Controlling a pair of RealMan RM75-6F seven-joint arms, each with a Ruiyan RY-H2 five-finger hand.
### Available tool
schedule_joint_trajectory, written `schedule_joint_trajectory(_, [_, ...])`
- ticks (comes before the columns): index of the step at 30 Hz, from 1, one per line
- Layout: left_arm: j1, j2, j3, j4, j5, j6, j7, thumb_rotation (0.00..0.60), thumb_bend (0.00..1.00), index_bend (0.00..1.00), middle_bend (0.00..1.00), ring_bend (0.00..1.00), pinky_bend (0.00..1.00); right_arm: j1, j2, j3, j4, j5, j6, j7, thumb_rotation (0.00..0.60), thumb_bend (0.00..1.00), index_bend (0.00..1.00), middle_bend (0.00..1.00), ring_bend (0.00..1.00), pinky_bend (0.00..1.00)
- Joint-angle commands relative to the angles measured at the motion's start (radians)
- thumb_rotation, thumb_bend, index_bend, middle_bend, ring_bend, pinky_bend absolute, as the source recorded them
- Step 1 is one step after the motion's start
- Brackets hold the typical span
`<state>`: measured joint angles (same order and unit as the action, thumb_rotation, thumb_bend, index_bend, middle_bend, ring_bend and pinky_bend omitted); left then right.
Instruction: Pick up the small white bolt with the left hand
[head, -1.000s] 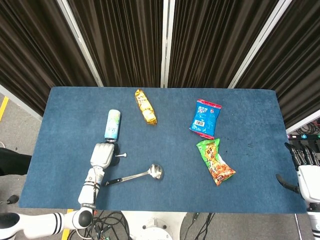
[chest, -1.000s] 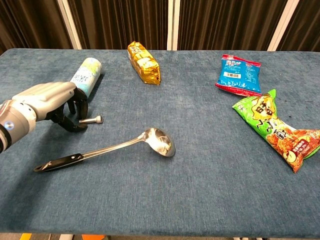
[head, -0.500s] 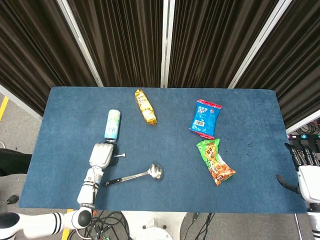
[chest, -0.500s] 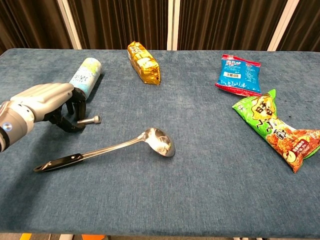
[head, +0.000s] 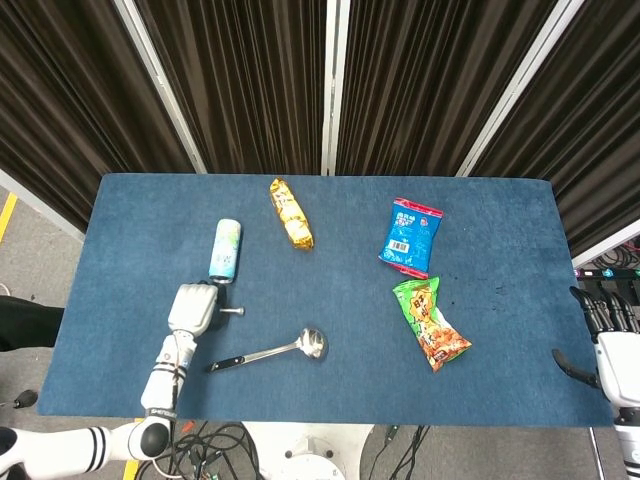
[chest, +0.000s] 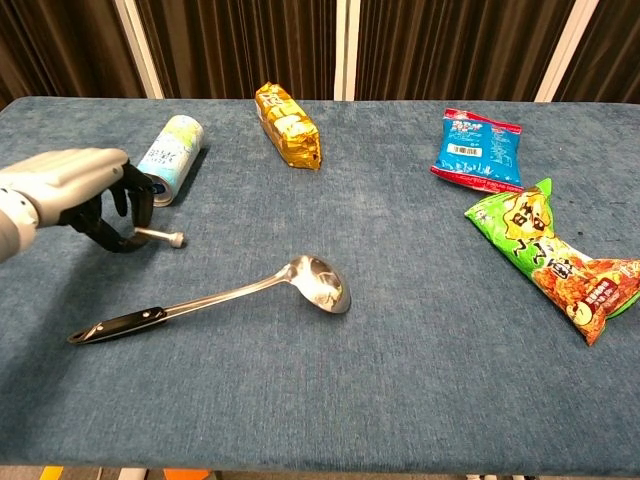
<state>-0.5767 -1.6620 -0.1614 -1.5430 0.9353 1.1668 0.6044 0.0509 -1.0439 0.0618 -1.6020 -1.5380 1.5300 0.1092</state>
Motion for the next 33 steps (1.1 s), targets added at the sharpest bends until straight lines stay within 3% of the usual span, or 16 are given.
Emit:
schedule_joint_trajectory(1, [0.002, 0.027, 0.007, -0.027, 0.001, 0.002, 0.016, 0.600, 0.36, 0.58, 0.48, 0.40, 0.51, -0.001, -0.001, -0.001, 0.000, -0.001, 0.001, 0.000, 0.600, 0.13, 0.09, 0.14, 0.00, 0.03])
schedule_joint_trajectory(23, [-0.047, 0.028, -0.001, -0.074, -0.025, 0.007, 0.095, 0.600, 0.35, 0.57, 0.48, 0.40, 0.51, -0.008, -0.007, -0.001, 0.010, 0.000, 0.007, 0.011, 0.600, 0.13, 0.09, 0.15, 0.00, 0.03])
schedule_joint_trajectory(33, [-0.083, 0.024, -0.003, -0.087, -0.062, 0.003, 0.161, 0.600, 0.35, 0.52, 0.46, 0.40, 0.51, -0.008, -0.011, -0.001, 0.023, 0.005, 0.002, 0.026, 0.600, 0.13, 0.09, 0.15, 0.00, 0.03])
